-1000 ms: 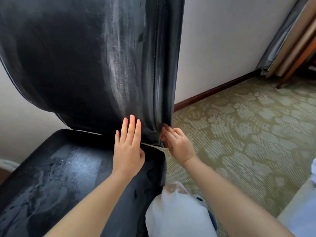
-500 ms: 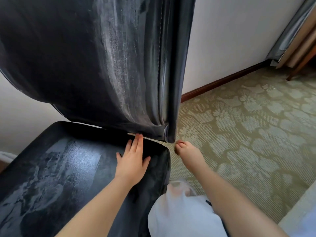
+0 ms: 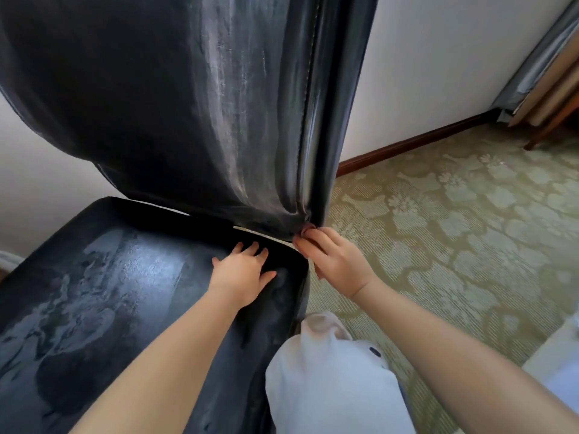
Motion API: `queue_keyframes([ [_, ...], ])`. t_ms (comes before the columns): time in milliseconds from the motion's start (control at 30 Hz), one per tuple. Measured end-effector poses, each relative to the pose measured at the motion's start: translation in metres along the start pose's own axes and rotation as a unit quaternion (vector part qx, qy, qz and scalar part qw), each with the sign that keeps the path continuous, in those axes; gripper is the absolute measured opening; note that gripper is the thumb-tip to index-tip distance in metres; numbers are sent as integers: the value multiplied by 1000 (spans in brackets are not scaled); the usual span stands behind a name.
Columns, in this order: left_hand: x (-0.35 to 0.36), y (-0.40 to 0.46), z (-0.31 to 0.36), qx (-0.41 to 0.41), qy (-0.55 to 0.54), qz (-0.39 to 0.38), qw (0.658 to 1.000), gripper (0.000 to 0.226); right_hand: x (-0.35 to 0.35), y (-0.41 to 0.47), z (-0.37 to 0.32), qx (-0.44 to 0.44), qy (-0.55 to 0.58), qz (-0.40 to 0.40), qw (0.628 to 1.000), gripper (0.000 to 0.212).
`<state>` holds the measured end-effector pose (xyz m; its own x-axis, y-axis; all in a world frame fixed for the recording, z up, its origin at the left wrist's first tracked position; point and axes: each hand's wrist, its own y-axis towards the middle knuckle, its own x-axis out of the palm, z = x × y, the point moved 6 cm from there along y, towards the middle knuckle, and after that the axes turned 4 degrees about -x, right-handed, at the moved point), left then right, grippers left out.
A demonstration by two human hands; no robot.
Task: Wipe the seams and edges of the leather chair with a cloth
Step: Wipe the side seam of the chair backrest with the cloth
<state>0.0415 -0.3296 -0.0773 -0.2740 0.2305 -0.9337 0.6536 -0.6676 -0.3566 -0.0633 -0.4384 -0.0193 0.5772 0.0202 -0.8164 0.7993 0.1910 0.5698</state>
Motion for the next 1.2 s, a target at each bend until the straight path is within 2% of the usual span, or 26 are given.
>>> queue_keyframes([
  [100,0,-3,1,-2,-1,2,1000,60,-9,14,-7,-50,-42,51,997,27],
  [333,-8,9,5,26,23,-11,999,62,32,6,9,-78,-146,13,986,27],
  [467,-14,12,1,30,37,-8,999,62,53,-7,11,-117,-145,-2,982,32],
  [600,-16,11,1,34,53,1,998,61,72,-19,19,-112,-103,-11,988,37],
  [667,-15,10,-1,35,52,17,998,61,76,-20,22,-87,-63,-28,994,27],
  [700,-14,9,-1,33,49,23,998,60,79,-21,24,-62,-28,-60,996,30],
  [767,-10,7,-3,24,44,29,998,60,86,-23,27,19,50,-152,987,74],
  [800,-9,6,-4,21,43,29,998,60,86,-23,29,65,83,-183,977,79],
  [867,-9,4,-3,20,41,27,999,60,76,-19,32,184,170,-201,947,50],
  [900,-9,4,-2,20,38,26,999,60,75,-21,34,253,213,-209,920,42],
  [933,-9,3,-2,19,33,24,999,60,75,-22,34,309,234,-213,897,45],
  [1000,-6,3,-1,11,20,9,1000,60,71,-26,34,379,236,-182,876,51],
  [1067,-1,2,1,7,8,-16,1000,61,67,-27,32,396,231,-168,872,51],
  [1133,1,1,4,6,3,-34,999,60,61,-29,34,383,214,-206,875,46],
  [1200,2,0,6,11,6,-41,999,60,48,-33,38,339,169,-245,892,42],
])
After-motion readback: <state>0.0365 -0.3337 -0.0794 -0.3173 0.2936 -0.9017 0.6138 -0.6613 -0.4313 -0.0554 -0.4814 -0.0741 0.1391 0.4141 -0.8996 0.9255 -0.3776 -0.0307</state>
